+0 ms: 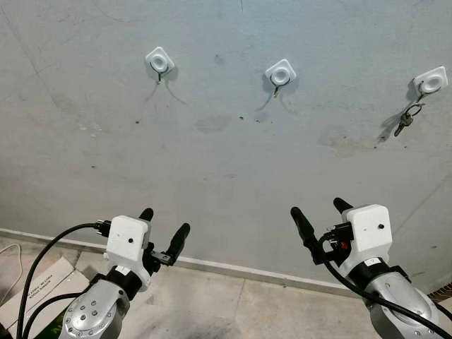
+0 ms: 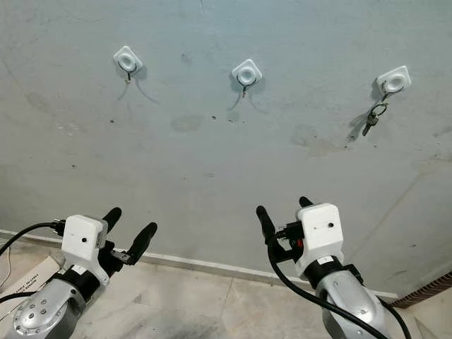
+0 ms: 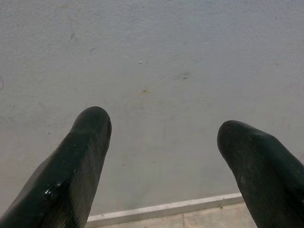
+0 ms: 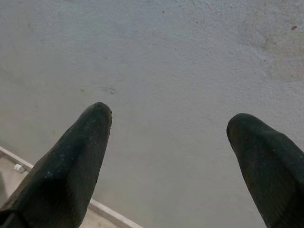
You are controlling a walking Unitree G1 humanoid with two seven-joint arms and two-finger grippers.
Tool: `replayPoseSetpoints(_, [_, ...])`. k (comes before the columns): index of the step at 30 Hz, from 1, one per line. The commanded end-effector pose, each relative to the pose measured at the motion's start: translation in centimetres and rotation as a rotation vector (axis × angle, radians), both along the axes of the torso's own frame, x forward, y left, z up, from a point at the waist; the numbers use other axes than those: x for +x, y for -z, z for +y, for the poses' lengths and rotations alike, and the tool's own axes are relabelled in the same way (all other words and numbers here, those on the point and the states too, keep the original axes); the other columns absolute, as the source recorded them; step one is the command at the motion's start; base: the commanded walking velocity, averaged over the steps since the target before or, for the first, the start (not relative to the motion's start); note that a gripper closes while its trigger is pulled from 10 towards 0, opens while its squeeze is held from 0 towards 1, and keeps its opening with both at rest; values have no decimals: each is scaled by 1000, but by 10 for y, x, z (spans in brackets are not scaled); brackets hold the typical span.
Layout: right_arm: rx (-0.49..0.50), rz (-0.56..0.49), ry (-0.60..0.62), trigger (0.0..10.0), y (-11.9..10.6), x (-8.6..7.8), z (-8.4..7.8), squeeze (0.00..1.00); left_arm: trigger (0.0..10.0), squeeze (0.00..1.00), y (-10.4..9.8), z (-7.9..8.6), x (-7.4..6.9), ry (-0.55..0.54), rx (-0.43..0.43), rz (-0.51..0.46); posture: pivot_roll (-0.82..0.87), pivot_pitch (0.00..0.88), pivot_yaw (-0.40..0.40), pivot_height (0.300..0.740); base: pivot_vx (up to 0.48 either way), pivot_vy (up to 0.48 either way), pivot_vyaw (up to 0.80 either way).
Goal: Hang keys on a hook
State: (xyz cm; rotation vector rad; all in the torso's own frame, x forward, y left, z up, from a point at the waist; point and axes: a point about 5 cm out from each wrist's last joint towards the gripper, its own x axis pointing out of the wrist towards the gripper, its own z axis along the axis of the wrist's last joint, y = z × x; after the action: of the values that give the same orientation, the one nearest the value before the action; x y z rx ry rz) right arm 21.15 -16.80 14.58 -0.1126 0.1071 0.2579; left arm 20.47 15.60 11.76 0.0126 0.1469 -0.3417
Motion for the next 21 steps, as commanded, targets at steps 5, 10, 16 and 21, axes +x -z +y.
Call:
replayPoseSetpoints(5, [14, 23, 13, 10000, 3, 2, -2, 0, 10000, 0, -2, 0, -1, 1, -2, 1, -25, 66, 21, 740, -149, 0, 0])
replayPoseSetpoints(10, [31, 40, 40, 10000, 5, 4, -4, 0, 10000, 0, -2, -1, 3, 6, -6, -7, -28, 66, 24, 740, -51, 0, 0])
replayPoseSetpoints(16, [34, 45, 43, 10000, 5, 6, -3, 0, 10000, 0, -4, -4, 6, 11, -18, -11, -35, 69, 26, 740, 0, 0, -777])
replayPoseSetpoints(21, [33, 45, 47, 10000, 5, 7, -3, 0, 10000, 0, -3, -7, 6, 19, -39, -1, -45, 73, 30, 740, 0, 0, -786])
